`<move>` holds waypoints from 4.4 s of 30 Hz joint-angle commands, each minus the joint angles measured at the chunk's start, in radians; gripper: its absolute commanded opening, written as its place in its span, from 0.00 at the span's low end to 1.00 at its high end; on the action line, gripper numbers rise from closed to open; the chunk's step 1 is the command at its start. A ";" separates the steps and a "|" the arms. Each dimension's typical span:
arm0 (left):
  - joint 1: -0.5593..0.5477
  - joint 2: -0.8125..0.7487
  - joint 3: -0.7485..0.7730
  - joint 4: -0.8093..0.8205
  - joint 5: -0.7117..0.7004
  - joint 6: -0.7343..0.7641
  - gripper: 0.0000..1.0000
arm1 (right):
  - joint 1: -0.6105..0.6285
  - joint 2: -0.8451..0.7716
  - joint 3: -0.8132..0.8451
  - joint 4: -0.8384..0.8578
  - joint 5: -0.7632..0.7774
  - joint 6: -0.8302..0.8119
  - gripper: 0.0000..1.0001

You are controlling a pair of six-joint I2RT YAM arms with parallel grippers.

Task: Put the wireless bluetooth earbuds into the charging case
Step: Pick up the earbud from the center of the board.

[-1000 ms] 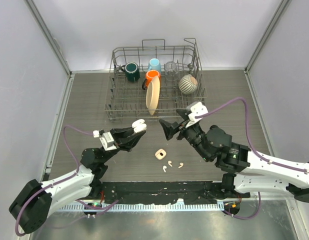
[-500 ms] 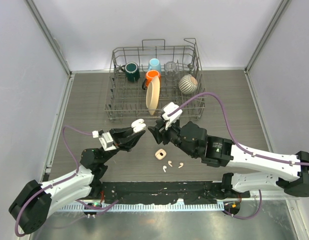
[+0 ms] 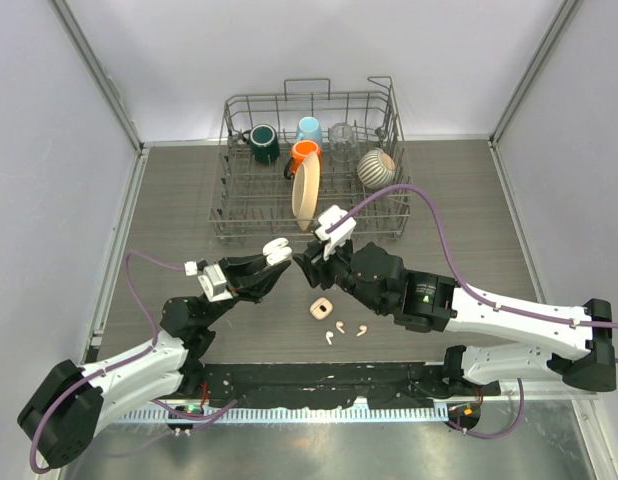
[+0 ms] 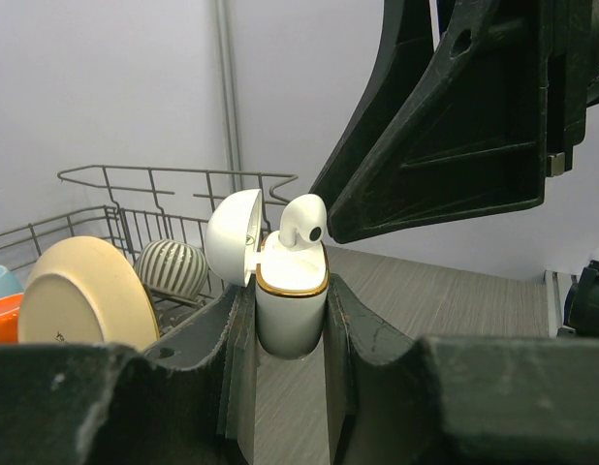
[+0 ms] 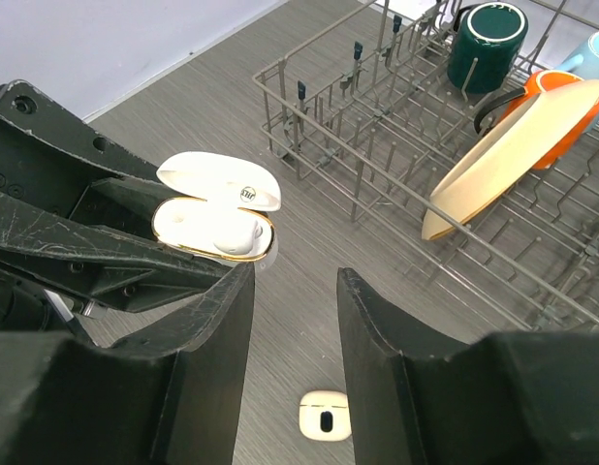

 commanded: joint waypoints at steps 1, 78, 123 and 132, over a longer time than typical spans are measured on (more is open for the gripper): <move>0.003 0.003 0.008 0.093 0.001 0.007 0.00 | -0.007 -0.005 0.052 0.063 -0.001 0.003 0.45; 0.003 -0.221 0.009 -0.072 -0.104 0.088 0.00 | -0.421 -0.094 -0.123 -0.339 -0.346 0.676 0.91; 0.003 -0.411 -0.104 -0.189 -0.115 0.090 0.00 | -0.099 0.184 -0.313 -0.273 -0.248 0.981 0.49; 0.003 -0.451 -0.104 -0.227 -0.117 0.099 0.00 | -0.091 0.259 -0.290 -0.275 -0.255 0.975 0.49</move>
